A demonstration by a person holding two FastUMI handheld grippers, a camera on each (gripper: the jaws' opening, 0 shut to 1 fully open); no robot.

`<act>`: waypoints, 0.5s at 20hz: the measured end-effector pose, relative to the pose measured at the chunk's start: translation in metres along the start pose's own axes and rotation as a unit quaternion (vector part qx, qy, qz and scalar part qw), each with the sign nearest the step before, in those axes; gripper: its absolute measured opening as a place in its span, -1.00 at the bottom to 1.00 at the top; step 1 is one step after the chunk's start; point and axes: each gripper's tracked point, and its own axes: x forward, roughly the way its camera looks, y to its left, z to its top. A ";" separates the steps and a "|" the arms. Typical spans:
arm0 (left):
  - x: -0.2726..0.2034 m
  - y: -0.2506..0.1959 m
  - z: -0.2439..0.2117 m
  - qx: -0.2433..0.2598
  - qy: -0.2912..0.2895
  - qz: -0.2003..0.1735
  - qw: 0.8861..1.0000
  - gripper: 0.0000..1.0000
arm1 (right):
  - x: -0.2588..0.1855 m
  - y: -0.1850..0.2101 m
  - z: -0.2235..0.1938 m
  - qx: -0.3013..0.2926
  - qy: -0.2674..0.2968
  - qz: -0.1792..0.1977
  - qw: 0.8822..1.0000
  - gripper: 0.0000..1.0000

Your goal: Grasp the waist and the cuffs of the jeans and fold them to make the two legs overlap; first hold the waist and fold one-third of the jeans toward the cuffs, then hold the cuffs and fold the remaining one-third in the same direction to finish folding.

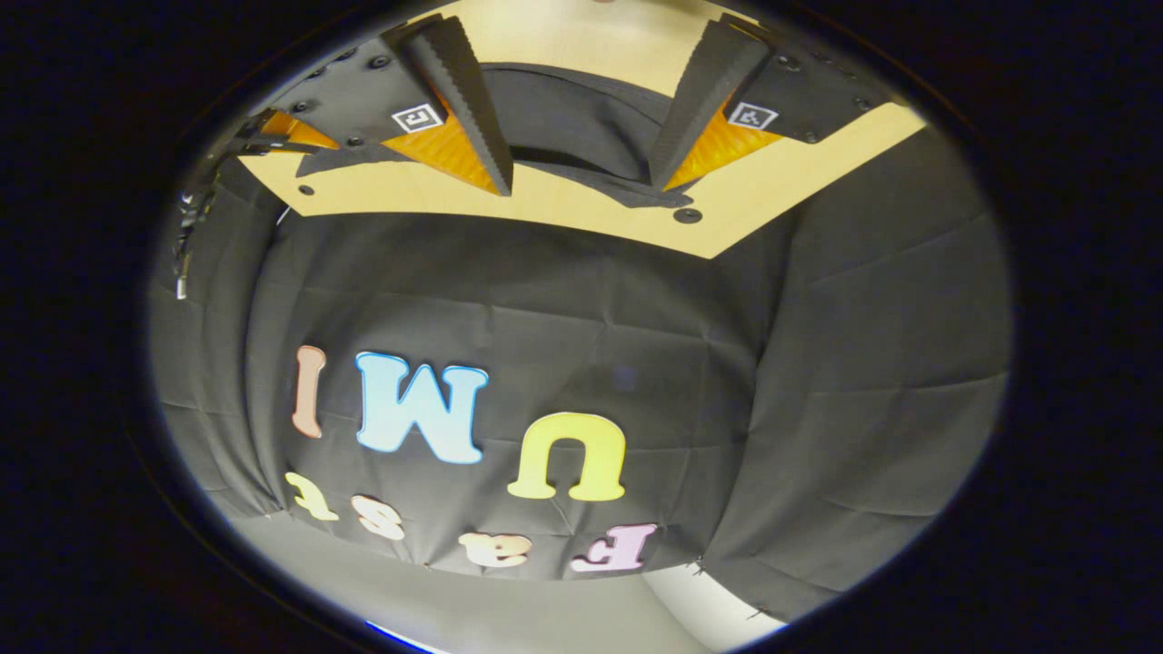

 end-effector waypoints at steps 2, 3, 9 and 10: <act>0.004 0.008 -0.011 -0.031 0.014 0.013 0.999 0.95 | -0.017 -0.008 0.015 -0.019 -0.017 -0.014 1.000 0.83; 0.006 0.012 -0.018 -0.052 0.023 0.020 0.998 0.95 | -0.028 -0.011 0.024 -0.026 -0.027 -0.020 0.999 0.84; 0.023 0.061 -0.070 -0.254 0.091 0.083 0.959 0.95 | -0.091 -0.041 0.077 -0.030 -0.080 -0.056 0.995 0.85; 0.029 0.069 -0.079 -0.283 0.102 0.091 0.949 0.95 | -0.096 -0.045 0.082 -0.024 -0.084 -0.060 0.994 0.85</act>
